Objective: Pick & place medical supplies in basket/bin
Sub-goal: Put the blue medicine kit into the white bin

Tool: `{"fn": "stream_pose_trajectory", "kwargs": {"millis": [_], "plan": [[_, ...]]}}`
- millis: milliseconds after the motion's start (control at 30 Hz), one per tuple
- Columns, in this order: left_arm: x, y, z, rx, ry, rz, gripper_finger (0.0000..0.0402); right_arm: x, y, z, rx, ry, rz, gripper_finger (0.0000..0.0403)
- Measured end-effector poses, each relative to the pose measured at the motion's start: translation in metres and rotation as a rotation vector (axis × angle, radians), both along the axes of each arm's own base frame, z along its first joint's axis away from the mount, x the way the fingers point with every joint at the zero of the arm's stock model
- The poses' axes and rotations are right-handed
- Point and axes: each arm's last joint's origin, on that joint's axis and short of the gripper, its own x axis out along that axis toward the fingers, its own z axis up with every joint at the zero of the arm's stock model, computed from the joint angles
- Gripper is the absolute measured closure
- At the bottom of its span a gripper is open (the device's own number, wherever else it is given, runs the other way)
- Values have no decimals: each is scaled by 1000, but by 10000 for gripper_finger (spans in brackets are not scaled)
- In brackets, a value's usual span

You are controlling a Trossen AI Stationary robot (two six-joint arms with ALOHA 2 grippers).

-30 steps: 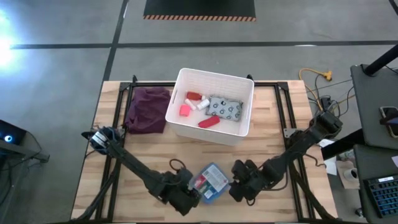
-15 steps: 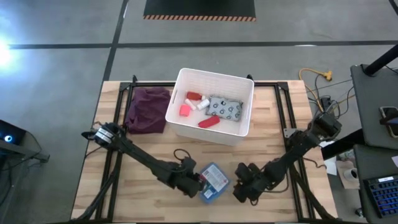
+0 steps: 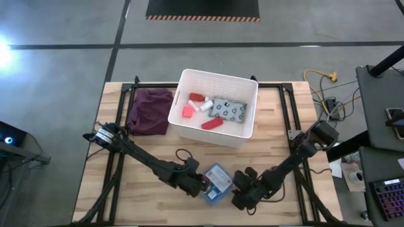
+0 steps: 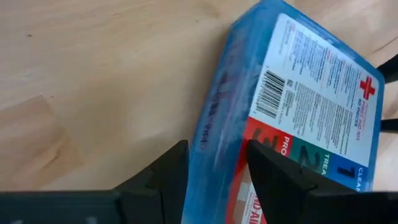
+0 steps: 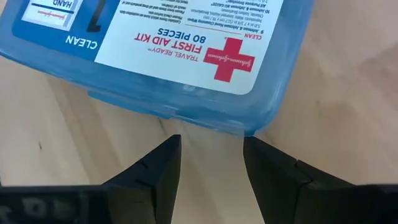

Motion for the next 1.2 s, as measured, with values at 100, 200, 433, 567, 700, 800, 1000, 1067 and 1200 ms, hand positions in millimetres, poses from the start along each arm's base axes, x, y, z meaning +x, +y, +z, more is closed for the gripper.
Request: {"fn": "stream_pose_trajectory", "kwargs": {"millis": [100, 200, 433, 567, 700, 800, 1000, 1067, 1200], "plan": [[1, -1, 0, -13, -12, -4, 254, 5, -5, 2, -35, -8, 13, 239], [2, -3, 1, -32, -22, -14, 254, 9, -11, 2, -65, -12, 15, 238], [3, -5, 3, -35, -23, -35, 254, 20, 0, 31, -75, -99, 100, 240], [9, -7, 4, -62, -70, -41, 254, 39, 9, 64, -131, -277, 108, 237], [9, -6, 5, -49, -81, -57, 254, 53, 6, 80, -218, -309, 129, 237], [9, -7, 5, -48, -79, -62, 254, 59, 2, 89, -204, -282, 160, 236], [4, -9, 11, -20, -87, -60, 254, 35, 1, 75, -252, -52, 167, 236], [1, -9, 23, 30, -130, -57, 254, 25, 7, 67, -231, -16, 179, 236], [-3, -6, 53, 120, -215, -72, 254, 14, 9, 49, -198, 31, 153, 236]]}}
